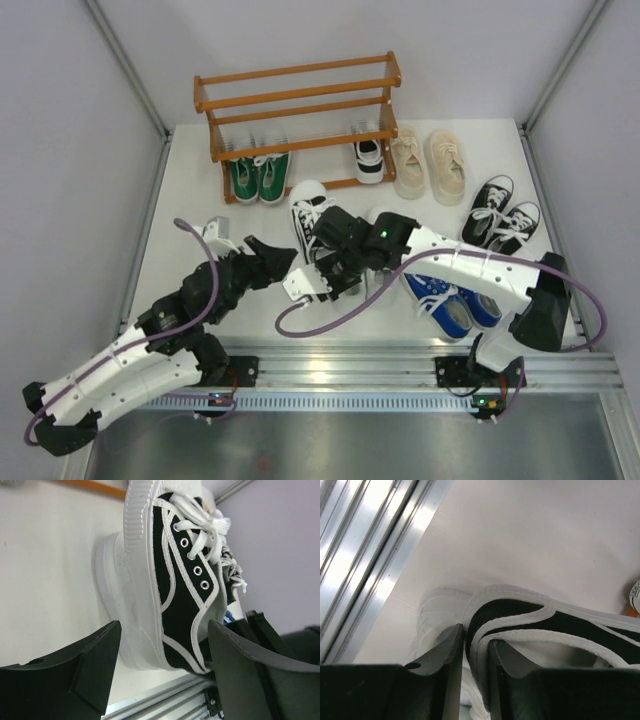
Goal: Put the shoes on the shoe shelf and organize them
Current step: Pick up the shoe at the center of the board, then place the shoe at the shoe shelf.
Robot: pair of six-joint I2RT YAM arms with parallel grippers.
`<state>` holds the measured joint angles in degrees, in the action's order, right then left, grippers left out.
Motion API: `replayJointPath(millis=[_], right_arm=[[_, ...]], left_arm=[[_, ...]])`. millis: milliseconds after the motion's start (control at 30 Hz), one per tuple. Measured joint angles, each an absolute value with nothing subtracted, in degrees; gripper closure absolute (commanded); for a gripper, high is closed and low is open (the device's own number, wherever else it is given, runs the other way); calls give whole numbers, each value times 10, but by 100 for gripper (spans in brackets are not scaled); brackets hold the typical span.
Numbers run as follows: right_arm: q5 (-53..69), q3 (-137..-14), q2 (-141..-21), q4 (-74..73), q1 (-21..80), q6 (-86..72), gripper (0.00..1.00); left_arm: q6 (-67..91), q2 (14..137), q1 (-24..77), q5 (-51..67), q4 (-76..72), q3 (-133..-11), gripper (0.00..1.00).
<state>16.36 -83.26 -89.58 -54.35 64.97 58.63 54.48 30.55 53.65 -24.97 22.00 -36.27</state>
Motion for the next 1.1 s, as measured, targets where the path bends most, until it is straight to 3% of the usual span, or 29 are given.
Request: replayJointPath(millis=[333, 667, 1100], right_arm=[[276, -980, -973, -700, 521, 718, 100], [361, -1119, -1117, -768, 493, 783, 100], [447, -1239, -1245, -780, 458, 789, 100]], left_arm=[[338, 160, 536, -287, 266, -386, 22], [242, 23, 536, -325, 330, -389, 18], [226, 13, 536, -326, 341, -389, 17]])
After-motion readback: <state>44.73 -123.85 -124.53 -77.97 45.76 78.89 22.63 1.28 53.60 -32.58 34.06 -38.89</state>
